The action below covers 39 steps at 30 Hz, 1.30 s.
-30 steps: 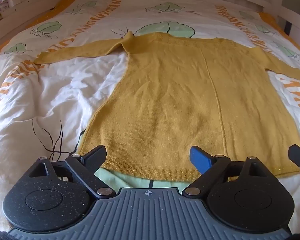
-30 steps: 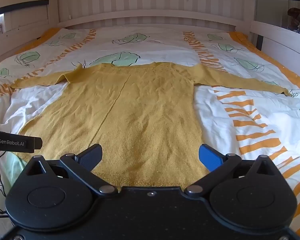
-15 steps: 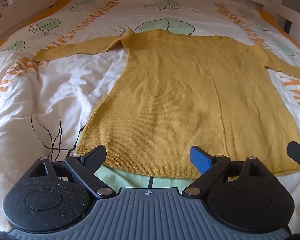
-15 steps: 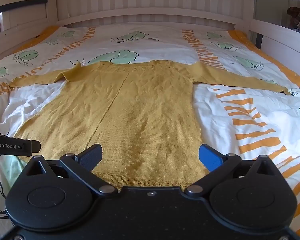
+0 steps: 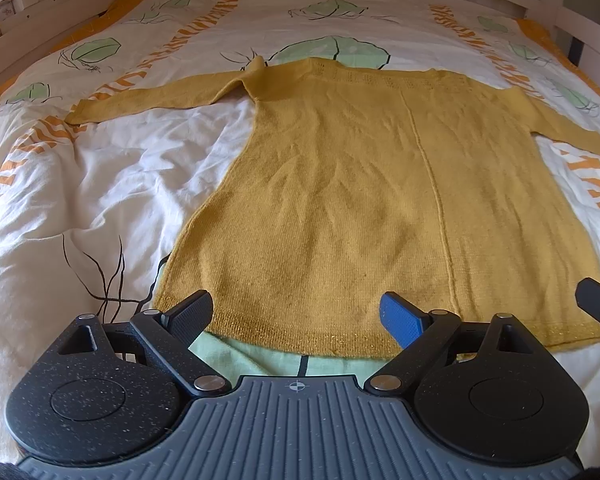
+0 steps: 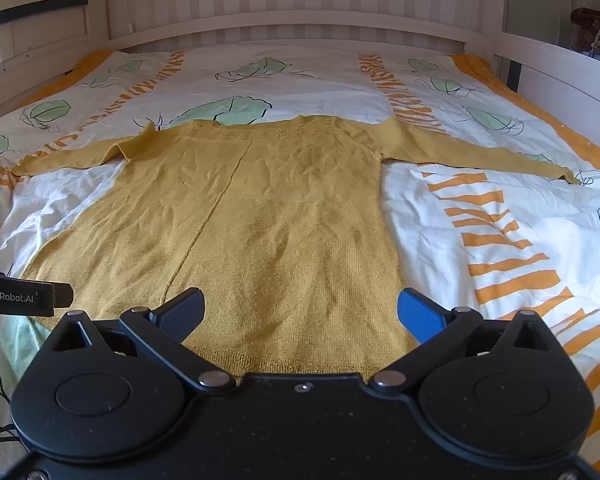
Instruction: Fold small clothes
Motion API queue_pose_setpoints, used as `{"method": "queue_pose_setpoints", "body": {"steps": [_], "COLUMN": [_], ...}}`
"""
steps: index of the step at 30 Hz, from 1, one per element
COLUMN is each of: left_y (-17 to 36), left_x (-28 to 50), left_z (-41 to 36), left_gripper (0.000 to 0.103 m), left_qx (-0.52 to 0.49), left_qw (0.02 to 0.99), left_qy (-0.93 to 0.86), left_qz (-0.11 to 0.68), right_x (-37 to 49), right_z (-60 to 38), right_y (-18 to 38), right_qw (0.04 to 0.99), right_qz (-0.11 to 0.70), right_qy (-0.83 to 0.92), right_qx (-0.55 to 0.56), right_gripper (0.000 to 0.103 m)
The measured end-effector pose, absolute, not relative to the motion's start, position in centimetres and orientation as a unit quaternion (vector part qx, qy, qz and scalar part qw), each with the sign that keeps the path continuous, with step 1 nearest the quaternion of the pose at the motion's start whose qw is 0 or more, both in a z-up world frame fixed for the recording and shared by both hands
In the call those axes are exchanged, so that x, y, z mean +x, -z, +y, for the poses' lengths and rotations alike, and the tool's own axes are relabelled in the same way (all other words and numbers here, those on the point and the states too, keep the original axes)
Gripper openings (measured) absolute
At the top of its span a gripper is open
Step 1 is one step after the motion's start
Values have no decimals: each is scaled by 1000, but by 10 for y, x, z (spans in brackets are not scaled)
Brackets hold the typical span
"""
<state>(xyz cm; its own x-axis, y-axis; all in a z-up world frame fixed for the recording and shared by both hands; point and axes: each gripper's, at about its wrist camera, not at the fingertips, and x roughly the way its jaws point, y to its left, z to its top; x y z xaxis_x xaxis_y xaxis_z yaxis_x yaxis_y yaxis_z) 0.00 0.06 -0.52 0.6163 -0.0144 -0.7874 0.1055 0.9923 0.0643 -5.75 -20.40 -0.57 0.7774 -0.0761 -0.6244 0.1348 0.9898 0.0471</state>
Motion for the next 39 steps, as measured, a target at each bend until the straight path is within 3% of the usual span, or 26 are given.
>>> {"method": "queue_pose_setpoints", "body": {"steps": [39], "left_y": [4], "left_x": [21], "left_z": [6], "left_gripper": [91], "left_qx": [46], "left_qw": [902], "left_qy": [45], "left_qz": [427], "right_x": [-43], "right_z": [-204], "right_y": [12], "right_qw": [939], "right_qz": [340], "right_qy": [41], "right_qx": [42], "right_gripper": [102]}}
